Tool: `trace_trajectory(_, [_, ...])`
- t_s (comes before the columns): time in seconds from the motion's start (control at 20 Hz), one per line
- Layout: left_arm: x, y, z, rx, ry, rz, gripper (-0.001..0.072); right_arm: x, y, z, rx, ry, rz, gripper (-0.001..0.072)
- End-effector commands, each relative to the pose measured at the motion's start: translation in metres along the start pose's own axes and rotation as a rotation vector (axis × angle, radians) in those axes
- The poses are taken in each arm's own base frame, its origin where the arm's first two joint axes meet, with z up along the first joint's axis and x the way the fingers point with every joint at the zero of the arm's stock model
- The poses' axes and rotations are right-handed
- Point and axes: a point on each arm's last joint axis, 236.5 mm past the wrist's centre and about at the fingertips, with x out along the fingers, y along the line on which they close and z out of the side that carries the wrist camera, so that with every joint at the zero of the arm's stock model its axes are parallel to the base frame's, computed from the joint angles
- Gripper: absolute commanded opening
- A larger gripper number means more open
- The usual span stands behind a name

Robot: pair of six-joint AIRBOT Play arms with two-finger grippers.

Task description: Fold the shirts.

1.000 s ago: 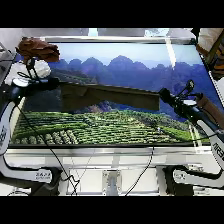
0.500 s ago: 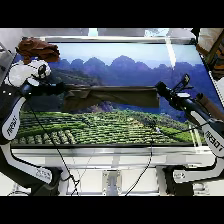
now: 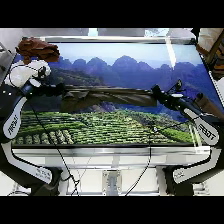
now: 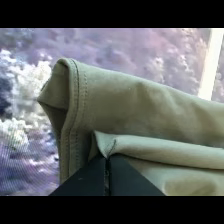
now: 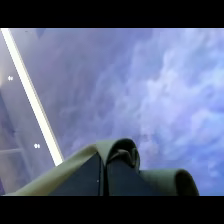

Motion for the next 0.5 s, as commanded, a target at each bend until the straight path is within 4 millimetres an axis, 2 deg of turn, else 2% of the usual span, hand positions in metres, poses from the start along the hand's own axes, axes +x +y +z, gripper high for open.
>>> trace_trajectory(0.0, [0.000,-0.009,0.004,-0.016,-0.018,-0.036,0.0009,0.002,0.001,-0.006,0.015,0.023,0.008,0.0033])
trace_trajectory(0.3, [-0.011,-0.038,0.024,0.069,-0.071,-0.138,0.0023,0.001,0.003,-0.007,0.012,0.029,0.015,0.0057])
trace_trajectory(0.35, [-0.017,-0.044,0.032,0.111,-0.081,-0.148,0.0107,0.000,0.007,-0.007,0.002,0.035,0.026,0.0128])
trace_trajectory(0.4, [-0.024,-0.051,0.042,0.148,-0.097,-0.160,0.0237,0.000,0.016,-0.006,-0.018,0.046,0.049,0.0244])
trace_trajectory(0.45, [-0.031,-0.057,0.053,0.172,-0.119,-0.167,0.0295,-0.001,0.029,-0.004,-0.047,0.055,0.083,0.0345])
